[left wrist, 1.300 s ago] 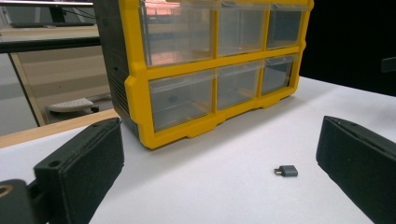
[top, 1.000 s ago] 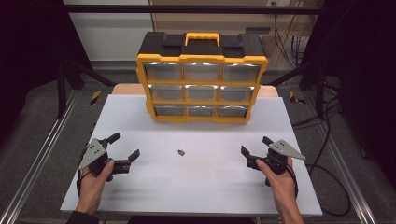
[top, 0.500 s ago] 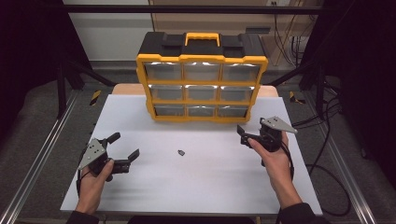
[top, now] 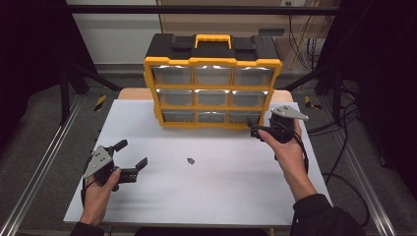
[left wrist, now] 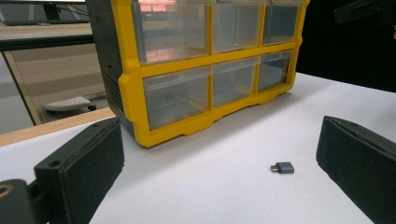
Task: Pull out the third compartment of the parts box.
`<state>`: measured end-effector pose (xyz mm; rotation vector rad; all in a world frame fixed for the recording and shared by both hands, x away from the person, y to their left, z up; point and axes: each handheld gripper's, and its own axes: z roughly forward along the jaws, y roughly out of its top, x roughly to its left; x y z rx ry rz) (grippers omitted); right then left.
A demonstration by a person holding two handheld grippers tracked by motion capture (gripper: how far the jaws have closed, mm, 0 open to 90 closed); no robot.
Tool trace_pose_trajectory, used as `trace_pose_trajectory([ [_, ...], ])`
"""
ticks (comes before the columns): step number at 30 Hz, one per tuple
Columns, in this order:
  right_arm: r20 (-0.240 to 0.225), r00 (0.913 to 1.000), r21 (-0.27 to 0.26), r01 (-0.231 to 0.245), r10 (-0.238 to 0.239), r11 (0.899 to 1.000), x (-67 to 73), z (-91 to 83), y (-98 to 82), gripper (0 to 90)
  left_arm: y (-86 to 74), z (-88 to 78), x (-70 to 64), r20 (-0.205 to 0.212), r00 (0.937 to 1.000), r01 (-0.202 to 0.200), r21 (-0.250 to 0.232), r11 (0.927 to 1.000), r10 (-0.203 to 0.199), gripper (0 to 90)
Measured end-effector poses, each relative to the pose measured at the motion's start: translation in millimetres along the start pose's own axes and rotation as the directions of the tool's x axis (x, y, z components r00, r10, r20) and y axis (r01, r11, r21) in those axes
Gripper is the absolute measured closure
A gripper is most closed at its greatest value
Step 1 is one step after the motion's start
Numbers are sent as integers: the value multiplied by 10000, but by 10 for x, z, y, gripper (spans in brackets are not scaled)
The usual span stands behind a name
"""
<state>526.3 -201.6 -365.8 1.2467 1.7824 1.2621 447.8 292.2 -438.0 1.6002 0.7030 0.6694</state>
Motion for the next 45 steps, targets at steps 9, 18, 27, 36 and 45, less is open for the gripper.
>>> trace_pose_trajectory([
  [9,344,9994,-30,96,-95,9999,-31,9,244,67,0,5,-4,16,10000,5,-4,10000,-5,7],
  [18,400,9990,-23,224,-222,9997,-9,20,365,68,2,-2,-1,-1,10000,-8,-6,10000,8,7],
  [27,535,9971,8,543,-542,9985,28,21,445,72,0,-2,1,-10,10000,13,-8,10000,-13,8],
  [36,770,9943,92,734,-739,9973,50,24,518,75,-2,0,0,-18,10000,15,8,10000,-15,8],
  [45,1003,9927,-68,686,-675,9976,33,35,622,84,-7,5,-7,-22,10000,4,49,10000,-4,7],
])
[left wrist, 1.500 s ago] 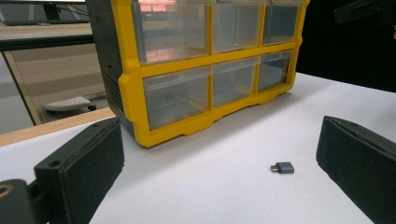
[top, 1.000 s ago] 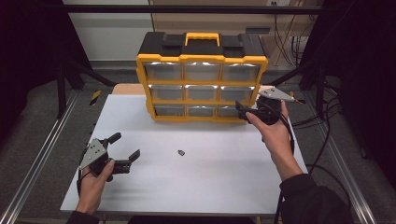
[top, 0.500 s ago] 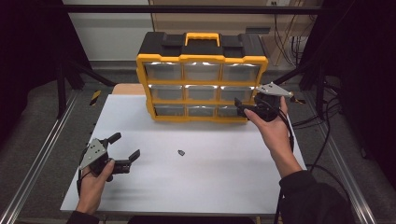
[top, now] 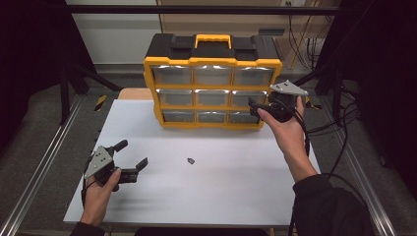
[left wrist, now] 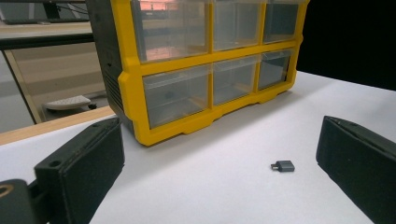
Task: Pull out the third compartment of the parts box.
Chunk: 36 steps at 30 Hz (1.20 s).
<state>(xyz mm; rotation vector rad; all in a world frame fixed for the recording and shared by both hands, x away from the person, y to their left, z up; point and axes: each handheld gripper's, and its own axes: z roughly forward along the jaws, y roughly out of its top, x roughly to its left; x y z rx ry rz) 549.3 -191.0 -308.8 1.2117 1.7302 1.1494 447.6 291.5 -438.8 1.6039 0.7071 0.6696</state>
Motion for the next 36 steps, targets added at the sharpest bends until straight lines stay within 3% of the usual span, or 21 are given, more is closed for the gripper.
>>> trace_pose_trajectory([
  [15,347,9994,-459,11,5,9989,-35,-9,232,99,-2,-2,4,12,10000,-4,18,10000,4,8],
  [23,983,9924,-540,800,-744,9953,-51,-37,376,102,-3,-2,2,21,10000,-22,32,10000,22,8],
  [24,1163,9870,-569,1179,-1107,9914,-41,-45,421,102,-3,-2,2,18,10000,-26,37,10000,26,8],
  [26,1261,9838,-597,1355,-1272,9890,-35,-51,448,102,-3,-1,2,17,10000,-30,42,10000,30,8],
  [27,1548,9715,-622,1909,-1795,9796,-19,-65,507,104,-3,-1,1,19,10000,-34,40,10000,34,8],
  [28,1548,9715,-622,1909,-1795,9796,-19,-65,507,104,-3,-1,1,19,10000,-34,40,10000,34,8],
  [31,1763,9581,-603,2396,-2259,9690,4,-71,553,107,-4,1,-1,24,10000,-46,51,10000,46,8],
  [36,2292,9158,-431,3481,-3299,9365,46,-63,557,124,-4,3,-6,27,10000,-75,72,9999,74,8],
])
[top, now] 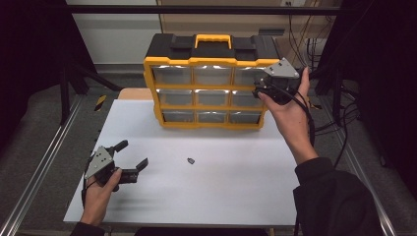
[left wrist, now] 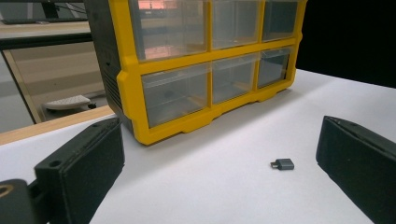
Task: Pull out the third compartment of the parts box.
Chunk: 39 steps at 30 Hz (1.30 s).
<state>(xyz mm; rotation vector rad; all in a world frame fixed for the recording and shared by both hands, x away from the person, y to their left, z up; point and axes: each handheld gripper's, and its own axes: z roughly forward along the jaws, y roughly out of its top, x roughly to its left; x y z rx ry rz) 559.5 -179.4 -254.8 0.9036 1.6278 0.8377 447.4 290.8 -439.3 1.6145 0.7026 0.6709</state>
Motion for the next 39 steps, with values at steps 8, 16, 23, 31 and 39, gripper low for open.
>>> trace_pose_trajectory([
  [8,560,9826,-138,1781,-1771,9839,97,0,-21,173,-3,-5,13,-21,10000,85,-30,10000,-86,8],
  [16,1001,9267,-169,3655,-3622,9306,265,-52,-54,316,-2,1,1,0,10000,7,9,10000,-7,9],
  [23,1071,8869,-102,4530,-4495,8914,369,-62,-109,449,0,-2,1,-14,10000,-11,9,10000,11,9],
  [31,1191,8314,69,5460,-5428,8378,442,-36,-153,555,1,-2,-2,-15,10000,-51,28,10000,51,9],
  [39,1653,7648,284,6274,-6227,7781,490,5,-186,655,9,-15,3,-135,9999,-88,-44,10000,88,14],
])
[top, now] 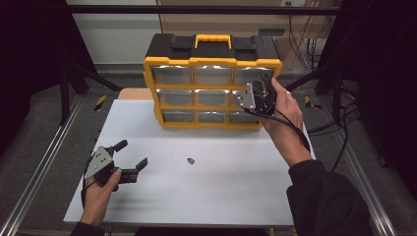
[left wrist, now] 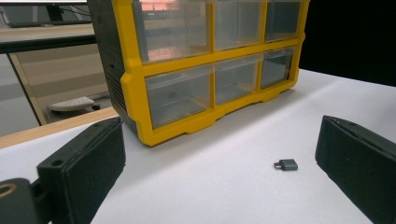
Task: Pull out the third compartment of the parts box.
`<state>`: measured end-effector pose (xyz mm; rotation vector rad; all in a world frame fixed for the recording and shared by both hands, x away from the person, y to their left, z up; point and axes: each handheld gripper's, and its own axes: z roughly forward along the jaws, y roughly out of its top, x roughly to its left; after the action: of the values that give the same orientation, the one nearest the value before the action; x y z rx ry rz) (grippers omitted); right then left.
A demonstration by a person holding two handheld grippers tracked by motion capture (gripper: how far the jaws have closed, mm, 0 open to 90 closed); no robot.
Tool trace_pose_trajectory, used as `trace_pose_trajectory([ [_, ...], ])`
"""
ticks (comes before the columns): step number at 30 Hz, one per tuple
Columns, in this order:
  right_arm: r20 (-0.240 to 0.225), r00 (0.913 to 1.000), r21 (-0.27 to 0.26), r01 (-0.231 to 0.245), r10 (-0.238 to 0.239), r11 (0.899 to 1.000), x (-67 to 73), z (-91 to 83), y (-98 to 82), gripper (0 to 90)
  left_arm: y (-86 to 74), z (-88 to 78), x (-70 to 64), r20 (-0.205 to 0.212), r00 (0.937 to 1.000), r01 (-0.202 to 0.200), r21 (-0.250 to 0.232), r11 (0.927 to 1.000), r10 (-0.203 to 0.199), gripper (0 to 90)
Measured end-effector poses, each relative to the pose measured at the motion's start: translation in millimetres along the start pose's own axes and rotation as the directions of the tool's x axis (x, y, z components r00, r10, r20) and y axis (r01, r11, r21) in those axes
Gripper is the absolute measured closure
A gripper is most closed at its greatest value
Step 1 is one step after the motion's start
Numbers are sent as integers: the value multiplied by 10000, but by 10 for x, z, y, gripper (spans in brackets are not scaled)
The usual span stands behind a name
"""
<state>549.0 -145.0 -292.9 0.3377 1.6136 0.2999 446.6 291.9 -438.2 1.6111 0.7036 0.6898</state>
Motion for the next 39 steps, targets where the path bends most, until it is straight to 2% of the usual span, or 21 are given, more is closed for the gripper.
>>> trace_pose_trajectory([
  [3,383,9983,125,445,-449,9989,23,19,1,684,-2,-4,4,-8,10000,28,-5,10000,-28,14],
  [6,561,9956,272,738,-753,9969,44,41,-2,706,-3,2,1,13,10000,-1,25,10000,1,14],
  [10,938,9879,300,1214,-1237,9922,62,61,12,727,-2,1,-3,34,10000,-32,46,10000,32,14],
  [19,1130,9741,408,1923,-1957,9805,92,127,33,767,-4,2,-4,34,10000,-27,51,10000,27,14],
  [22,1264,9709,447,1993,-2034,9789,89,153,12,773,-4,0,-3,33,10000,-31,52,10000,30,14],
  [24,1240,9732,513,1884,-1934,9808,81,167,1,774,-6,3,-1,21,10000,-11,48,10000,11,14],
  [25,1278,9705,467,2002,-2046,9786,82,183,-5,775,-7,5,0,21,10000,-4,53,10000,4,14],
  [33,1348,9665,535,2132,-2186,9755,87,228,3,776,-6,5,-4,29,10000,-22,71,10000,22,14],
  [39,1611,9560,567,2390,-2451,9694,120,240,-3,789,-7,4,-3,45,10000,-7,61,10000,7,14],
])
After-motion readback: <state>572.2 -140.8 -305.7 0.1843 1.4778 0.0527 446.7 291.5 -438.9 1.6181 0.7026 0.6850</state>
